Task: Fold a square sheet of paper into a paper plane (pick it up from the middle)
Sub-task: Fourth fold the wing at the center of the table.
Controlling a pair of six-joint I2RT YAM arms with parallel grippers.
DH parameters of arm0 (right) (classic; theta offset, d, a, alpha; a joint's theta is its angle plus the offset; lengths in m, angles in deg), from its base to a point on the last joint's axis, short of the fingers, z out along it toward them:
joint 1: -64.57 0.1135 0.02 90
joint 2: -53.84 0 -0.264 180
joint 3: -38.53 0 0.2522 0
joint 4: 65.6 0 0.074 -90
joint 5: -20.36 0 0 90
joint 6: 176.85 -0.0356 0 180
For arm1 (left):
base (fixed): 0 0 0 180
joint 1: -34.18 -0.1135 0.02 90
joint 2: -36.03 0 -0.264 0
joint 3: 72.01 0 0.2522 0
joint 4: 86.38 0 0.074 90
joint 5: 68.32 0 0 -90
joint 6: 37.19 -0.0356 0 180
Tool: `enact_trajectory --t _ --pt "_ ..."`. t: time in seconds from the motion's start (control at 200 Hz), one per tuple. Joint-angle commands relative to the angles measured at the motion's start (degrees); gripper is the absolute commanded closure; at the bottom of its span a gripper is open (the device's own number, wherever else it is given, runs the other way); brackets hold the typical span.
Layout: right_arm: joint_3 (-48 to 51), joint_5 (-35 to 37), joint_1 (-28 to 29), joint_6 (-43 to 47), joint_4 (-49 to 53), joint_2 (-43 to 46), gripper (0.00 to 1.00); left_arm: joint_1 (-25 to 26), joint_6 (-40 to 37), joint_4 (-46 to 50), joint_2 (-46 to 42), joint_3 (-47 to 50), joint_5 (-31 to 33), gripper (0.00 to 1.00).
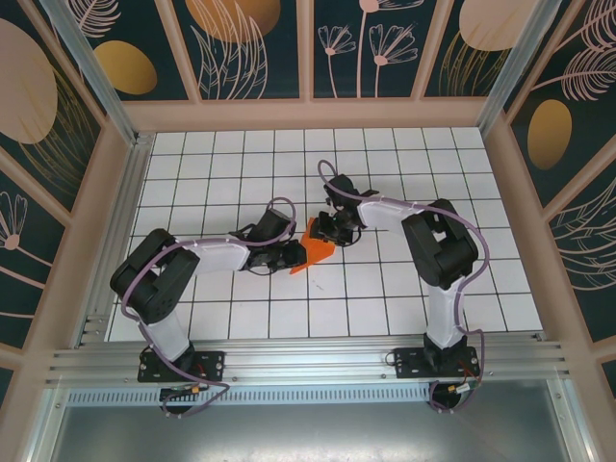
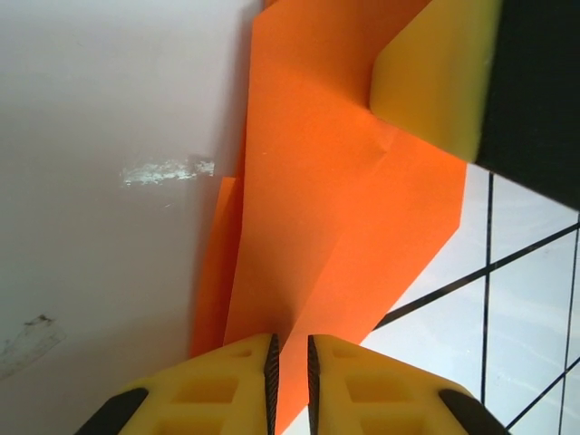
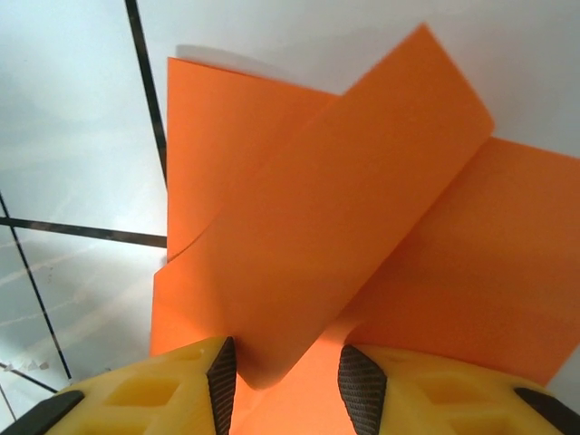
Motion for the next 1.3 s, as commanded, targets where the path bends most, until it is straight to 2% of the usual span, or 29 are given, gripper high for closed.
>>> enact_trajectory --t 0.0,0.21,0.711,1.006,1.296 --pt "2.97 16.70 -0.81 -0.21 9.06 -9.35 0.58 -0.07 1.87 -0.23 -4.46 -0.66 0.93 0.80" --pt "2.34 17.55 -0.03 -1.55 9.88 -10.78 0.58 -0.16 3.04 1.81 -8.53 -0.48 5.25 0.79" --pt "1.32 17.40 0.11 -4.65 11.36 -12.55 0.59 2.35 2.16 -2.33 -2.84 0.41 0.09 0.78" --pt "1.15 18.03 0.13 -5.31 12.35 -13.56 0.60 2.84 0.56 1.36 0.74 0.31 0.44 0.81" --pt "0.53 20.48 0.03 -6.38 14.27 -15.36 0.61 2.88 -0.35 5.91 0.00 -0.35 4.55 0.82"
